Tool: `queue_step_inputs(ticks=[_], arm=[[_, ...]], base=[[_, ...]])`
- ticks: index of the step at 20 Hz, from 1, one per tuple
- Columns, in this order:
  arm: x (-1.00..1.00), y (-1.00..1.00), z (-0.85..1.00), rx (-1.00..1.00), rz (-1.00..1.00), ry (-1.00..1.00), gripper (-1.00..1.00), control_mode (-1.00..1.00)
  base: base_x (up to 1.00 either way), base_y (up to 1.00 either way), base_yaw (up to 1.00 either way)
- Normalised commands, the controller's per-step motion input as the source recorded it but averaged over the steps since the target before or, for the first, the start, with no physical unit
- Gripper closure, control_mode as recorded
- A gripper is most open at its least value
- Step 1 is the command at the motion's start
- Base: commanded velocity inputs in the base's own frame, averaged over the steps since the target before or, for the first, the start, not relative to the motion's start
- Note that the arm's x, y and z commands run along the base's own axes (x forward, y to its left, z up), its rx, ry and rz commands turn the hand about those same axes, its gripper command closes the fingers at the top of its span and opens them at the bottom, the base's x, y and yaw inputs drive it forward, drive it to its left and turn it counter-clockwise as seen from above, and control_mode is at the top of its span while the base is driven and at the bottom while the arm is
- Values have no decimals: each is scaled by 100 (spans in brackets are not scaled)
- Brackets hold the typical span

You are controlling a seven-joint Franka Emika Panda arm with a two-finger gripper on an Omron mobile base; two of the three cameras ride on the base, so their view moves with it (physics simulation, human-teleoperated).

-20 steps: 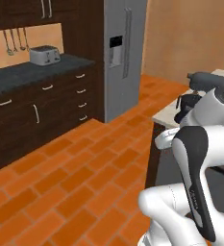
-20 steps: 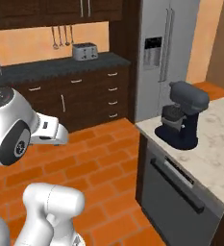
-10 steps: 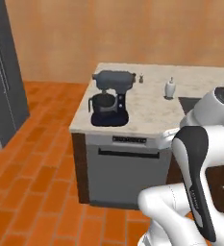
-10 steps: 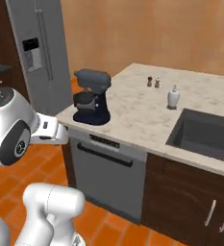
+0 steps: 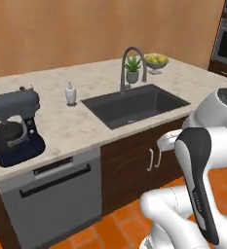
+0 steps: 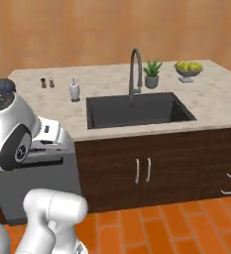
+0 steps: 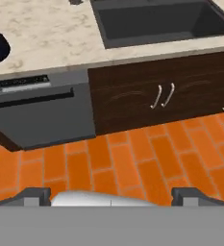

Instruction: Navigate to the electric kettle.

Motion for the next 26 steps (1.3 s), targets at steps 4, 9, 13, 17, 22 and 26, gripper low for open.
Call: queue_step_inputs(ticks=[4, 9, 13, 17, 22, 26], arm=[[0, 0, 0, 0, 0, 0, -100, 100], [0, 0, 0, 0, 0, 0, -100, 100], [0, 0, 0, 0, 0, 0, -100, 100], [0, 0, 0, 0, 0, 0, -100, 100], [0, 0, 0, 0, 0, 0, -100, 100], [0, 0, 0, 0, 0, 0, -100, 100]], base=[[0, 1, -98], [12, 15, -94], [36, 28, -87], [54, 39, -81], [71, 52, -76], [96, 66, -71]])
